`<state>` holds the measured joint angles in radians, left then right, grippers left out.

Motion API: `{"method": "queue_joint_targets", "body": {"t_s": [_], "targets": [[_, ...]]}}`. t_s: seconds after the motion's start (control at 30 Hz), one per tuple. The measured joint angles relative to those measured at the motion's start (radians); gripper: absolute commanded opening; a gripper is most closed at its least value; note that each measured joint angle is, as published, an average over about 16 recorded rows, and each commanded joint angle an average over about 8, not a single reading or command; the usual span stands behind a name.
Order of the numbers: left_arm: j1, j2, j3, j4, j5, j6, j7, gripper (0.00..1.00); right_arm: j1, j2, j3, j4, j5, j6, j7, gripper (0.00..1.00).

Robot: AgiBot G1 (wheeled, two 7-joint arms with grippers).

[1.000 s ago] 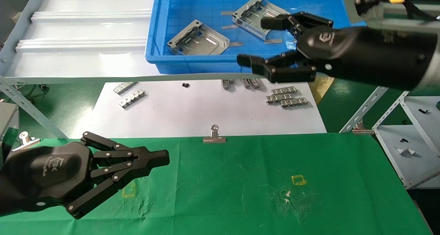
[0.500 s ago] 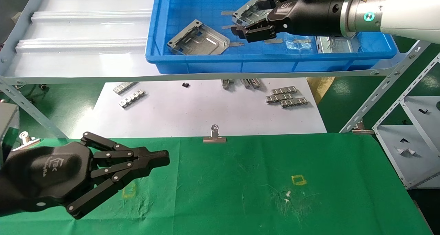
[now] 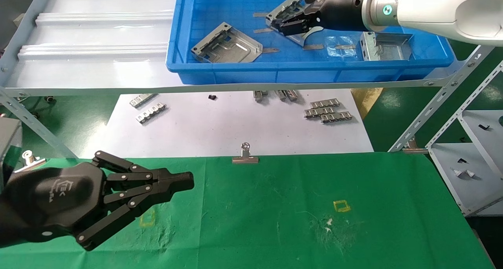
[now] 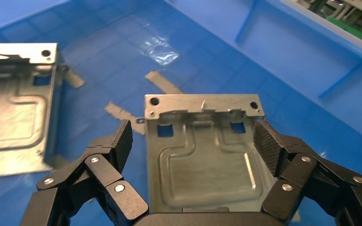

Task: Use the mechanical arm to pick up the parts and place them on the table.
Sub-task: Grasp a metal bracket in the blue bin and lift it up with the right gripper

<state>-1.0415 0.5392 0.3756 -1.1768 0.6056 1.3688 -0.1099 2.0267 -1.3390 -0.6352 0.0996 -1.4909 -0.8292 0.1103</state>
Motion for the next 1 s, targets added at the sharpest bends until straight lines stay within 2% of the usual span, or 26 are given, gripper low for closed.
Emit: {"method": "queue_joint_targets", "body": {"t_s": [0.33,1.0], "targets": [[0.000,0.000,0.000,0.000,0.000,0.000,0.000,0.00,-0.032,-0.019,-0.010,0.018,0.015,0.083,0.034,0.00],[0.000,0.000,0.000,0.000,0.000,0.000,0.000,0.00,-0.068,-0.019,-0.073,0.062,0.026,0.109,0.104,0.00]]}}
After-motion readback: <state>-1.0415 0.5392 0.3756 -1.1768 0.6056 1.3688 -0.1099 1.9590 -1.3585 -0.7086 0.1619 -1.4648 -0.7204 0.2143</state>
